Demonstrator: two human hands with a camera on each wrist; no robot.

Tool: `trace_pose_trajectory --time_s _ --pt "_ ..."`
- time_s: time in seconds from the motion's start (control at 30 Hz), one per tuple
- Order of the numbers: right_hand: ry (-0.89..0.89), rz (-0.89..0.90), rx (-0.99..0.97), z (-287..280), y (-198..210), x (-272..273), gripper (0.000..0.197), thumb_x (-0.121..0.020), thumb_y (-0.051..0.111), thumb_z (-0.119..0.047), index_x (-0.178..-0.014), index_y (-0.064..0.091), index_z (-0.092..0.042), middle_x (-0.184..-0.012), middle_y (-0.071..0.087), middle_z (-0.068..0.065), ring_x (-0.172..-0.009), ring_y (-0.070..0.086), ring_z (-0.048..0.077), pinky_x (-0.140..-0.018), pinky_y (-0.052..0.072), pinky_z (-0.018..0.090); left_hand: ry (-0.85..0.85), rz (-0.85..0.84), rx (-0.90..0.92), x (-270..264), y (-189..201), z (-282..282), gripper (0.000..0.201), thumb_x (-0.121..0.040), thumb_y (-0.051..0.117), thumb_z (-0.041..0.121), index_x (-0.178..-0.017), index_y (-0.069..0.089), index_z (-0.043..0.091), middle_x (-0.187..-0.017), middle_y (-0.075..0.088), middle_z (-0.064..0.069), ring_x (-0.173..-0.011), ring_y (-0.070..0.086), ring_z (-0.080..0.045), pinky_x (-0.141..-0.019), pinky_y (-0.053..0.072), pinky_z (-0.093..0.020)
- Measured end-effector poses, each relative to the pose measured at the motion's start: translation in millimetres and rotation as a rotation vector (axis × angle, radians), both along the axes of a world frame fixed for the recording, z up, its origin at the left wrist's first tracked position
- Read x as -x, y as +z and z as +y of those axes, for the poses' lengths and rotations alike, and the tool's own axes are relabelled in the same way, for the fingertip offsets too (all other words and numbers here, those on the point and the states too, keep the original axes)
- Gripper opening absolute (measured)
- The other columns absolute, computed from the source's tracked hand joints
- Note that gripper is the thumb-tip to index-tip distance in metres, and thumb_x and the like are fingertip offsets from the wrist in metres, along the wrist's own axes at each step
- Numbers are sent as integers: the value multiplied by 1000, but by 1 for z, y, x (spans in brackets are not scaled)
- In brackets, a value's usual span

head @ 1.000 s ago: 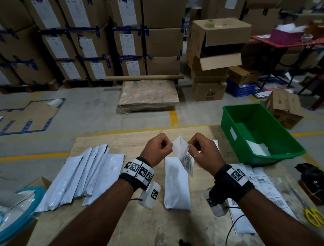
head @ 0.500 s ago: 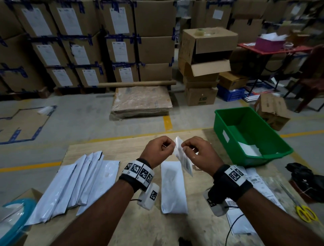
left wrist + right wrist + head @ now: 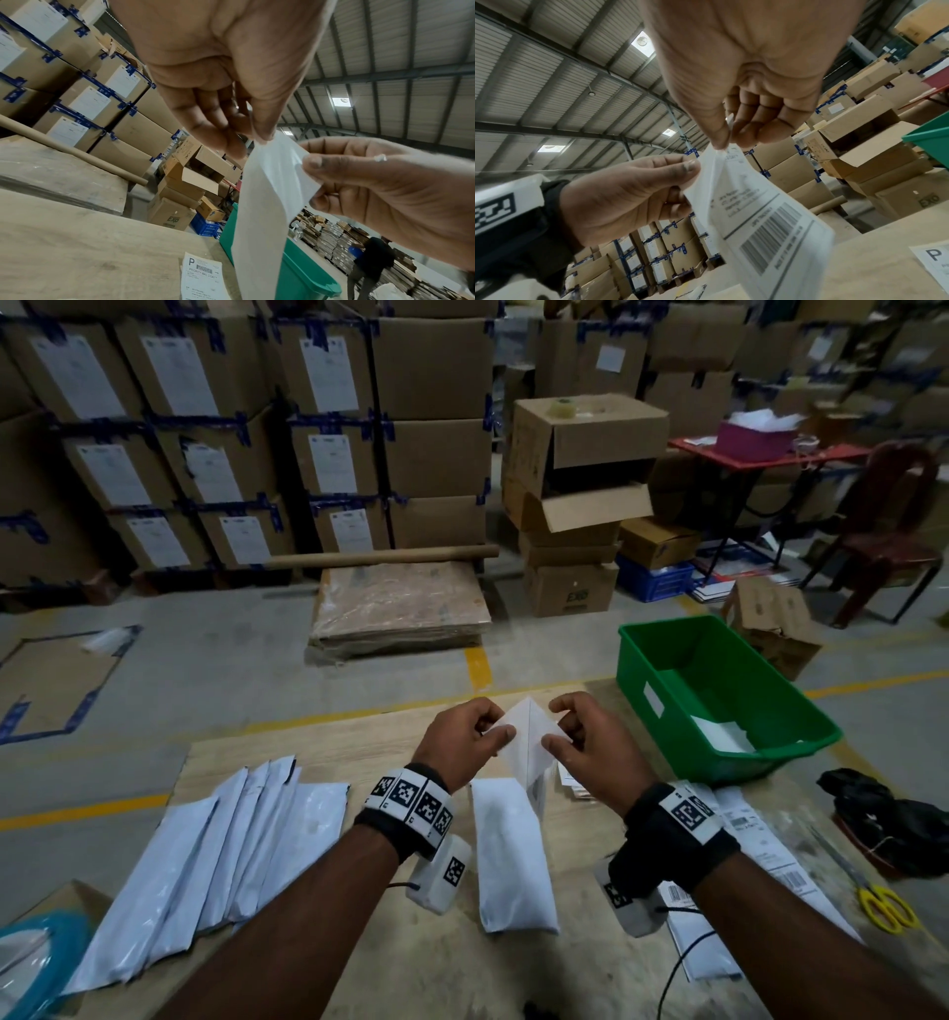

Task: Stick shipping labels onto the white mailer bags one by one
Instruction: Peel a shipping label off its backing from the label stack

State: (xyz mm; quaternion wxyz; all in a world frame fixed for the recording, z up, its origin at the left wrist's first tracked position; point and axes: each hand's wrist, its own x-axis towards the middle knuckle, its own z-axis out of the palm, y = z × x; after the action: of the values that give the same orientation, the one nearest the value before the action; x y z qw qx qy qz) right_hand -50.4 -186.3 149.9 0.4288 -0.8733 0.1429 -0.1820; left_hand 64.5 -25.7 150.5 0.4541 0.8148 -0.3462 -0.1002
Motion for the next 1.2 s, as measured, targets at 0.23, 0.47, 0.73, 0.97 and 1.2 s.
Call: trace_pose_trajectory --time_s 0.23,0.47,0.73,0.97,1.2 --pt "-63 -8 52 1 -6 2 9 -83 65 -17 -78 57 -18 -72 64 -3 -65 58 15 -63 49 38 39 -1 8 -14 -7 20 13 -88 64 28 -80 57 20 -78 68 -5 -67 67 -13 -69 55 -39" --pt "-137 -4 101 12 -6 9 17 -86 64 -17 -73 53 -16 -56 48 -9 -48 42 2 -48 31 15 74 -25 21 -26 -5 40 13 -90 63 25 -81 56 19 -78 66 -5 -64 66 -14 -61 49 -25" --pt "-200 7 87 19 -18 19 19 -86 64 -13 -72 51 -10 -58 43 -6 -51 36 6 -50 31 17 88 -37 10 -32 -5 61 12 -92 60 23 -82 56 19 -78 64 3 -66 66 -12 -64 51 -28" --pt "-262 156 83 19 -43 34 34 -86 62 -16 -64 37 -20 -58 37 -7 -56 35 13 -54 29 28 89 -73 5 -34 -8 69 13 -94 58 25 -90 59 13 -80 64 2 -68 64 -14 -67 54 -33" --pt "-333 140 47 17 -49 44 23 -85 62 -13 -68 46 -13 -60 49 5 -57 46 21 -57 40 33 86 -59 18 -37 -4 71 11 -94 57 24 -91 58 14 -79 61 9 -66 64 -10 -69 54 -33"
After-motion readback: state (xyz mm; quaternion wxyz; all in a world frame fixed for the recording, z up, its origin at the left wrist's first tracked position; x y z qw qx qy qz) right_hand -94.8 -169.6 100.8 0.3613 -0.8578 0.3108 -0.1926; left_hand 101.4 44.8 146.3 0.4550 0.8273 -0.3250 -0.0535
